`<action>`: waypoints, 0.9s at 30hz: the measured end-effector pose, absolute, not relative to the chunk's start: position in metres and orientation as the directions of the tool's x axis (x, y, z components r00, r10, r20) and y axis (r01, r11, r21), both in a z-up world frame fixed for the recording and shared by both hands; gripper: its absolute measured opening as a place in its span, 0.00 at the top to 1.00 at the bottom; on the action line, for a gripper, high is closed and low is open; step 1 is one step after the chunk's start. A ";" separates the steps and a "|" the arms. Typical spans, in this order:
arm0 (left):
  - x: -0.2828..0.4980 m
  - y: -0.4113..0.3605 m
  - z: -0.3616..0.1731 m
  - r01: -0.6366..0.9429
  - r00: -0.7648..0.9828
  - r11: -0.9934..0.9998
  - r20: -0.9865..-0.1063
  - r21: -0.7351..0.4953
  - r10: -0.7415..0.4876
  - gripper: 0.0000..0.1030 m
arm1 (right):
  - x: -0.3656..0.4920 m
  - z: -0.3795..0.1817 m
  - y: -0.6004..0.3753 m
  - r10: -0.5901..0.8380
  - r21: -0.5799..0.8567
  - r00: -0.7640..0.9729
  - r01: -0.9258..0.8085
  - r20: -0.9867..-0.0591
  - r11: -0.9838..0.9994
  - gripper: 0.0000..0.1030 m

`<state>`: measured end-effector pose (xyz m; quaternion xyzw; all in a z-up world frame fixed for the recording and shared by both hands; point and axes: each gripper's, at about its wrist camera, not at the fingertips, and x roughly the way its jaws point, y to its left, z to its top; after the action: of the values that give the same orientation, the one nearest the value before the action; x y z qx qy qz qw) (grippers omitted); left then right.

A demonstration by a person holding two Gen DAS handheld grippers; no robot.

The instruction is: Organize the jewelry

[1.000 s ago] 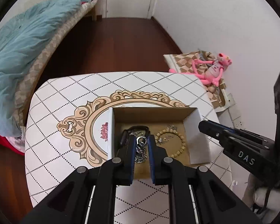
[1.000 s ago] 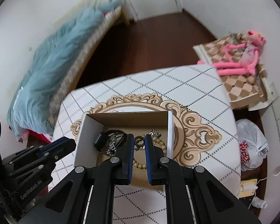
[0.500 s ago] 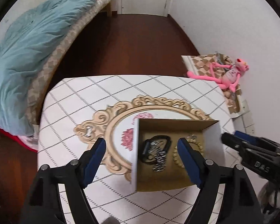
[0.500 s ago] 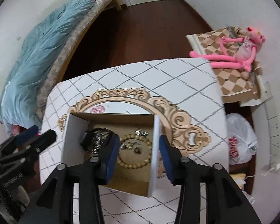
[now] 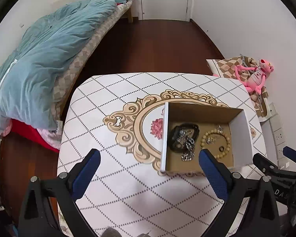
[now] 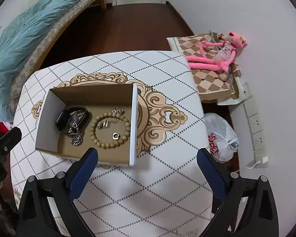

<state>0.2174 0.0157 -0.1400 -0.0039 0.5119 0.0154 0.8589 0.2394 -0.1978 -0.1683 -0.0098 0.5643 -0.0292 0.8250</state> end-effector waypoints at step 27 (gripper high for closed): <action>0.040 0.030 0.040 -0.047 0.721 0.999 -0.693 -0.027 0.015 0.01 | 0.046 0.049 -0.177 -0.064 -0.052 0.695 0.038 -0.716 0.998 0.00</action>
<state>0.0404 0.0298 0.0397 -0.0214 0.3732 0.0168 0.9273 0.0462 -0.1773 0.0491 -0.0166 0.3896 -0.0279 0.9204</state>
